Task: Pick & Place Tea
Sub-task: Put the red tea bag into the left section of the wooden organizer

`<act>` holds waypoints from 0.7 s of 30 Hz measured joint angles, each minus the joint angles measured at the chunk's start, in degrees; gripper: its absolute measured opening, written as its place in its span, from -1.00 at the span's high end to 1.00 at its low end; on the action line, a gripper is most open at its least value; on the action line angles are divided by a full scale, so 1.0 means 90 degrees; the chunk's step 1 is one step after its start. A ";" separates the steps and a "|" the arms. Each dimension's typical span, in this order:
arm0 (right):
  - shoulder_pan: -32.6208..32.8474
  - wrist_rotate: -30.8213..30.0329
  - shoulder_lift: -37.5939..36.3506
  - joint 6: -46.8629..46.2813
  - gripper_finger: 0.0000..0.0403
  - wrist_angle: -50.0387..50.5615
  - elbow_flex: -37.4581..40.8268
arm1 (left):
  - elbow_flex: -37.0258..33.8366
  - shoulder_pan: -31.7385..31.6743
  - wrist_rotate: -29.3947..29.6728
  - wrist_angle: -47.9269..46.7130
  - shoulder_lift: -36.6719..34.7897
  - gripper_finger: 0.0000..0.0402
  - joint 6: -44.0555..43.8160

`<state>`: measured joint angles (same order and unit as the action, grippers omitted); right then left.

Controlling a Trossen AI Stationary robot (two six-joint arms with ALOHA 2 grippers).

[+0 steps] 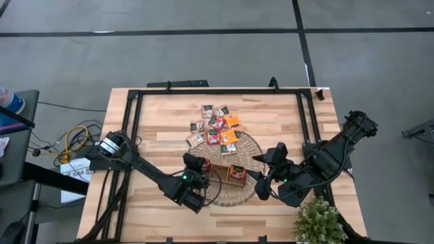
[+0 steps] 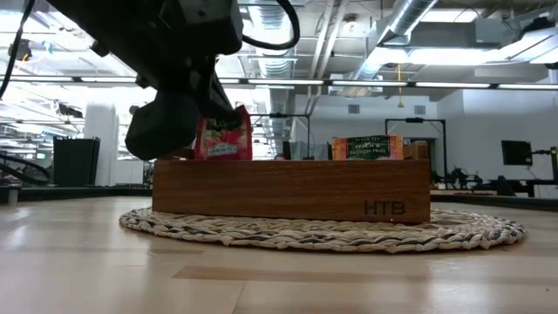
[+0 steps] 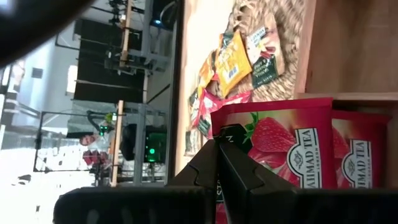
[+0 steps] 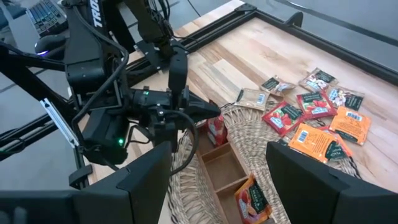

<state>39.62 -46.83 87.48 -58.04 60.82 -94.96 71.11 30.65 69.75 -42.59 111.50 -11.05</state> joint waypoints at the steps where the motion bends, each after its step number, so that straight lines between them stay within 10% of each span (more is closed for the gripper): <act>1: 0.0000 0.0000 0.0000 0.0000 -0.27 0.0000 0.0000 | 0.0000 0.0000 -0.0037 0.0003 0.0002 1.00 0.0002; 21: 0.0000 0.0010 0.0000 0.0119 -0.27 0.0000 0.0000 | 0.0000 0.0012 -0.0458 -0.0016 0.0010 1.00 0.0312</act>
<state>39.62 -46.74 87.48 -56.97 60.82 -94.96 71.11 30.76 65.63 -42.73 111.59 -8.23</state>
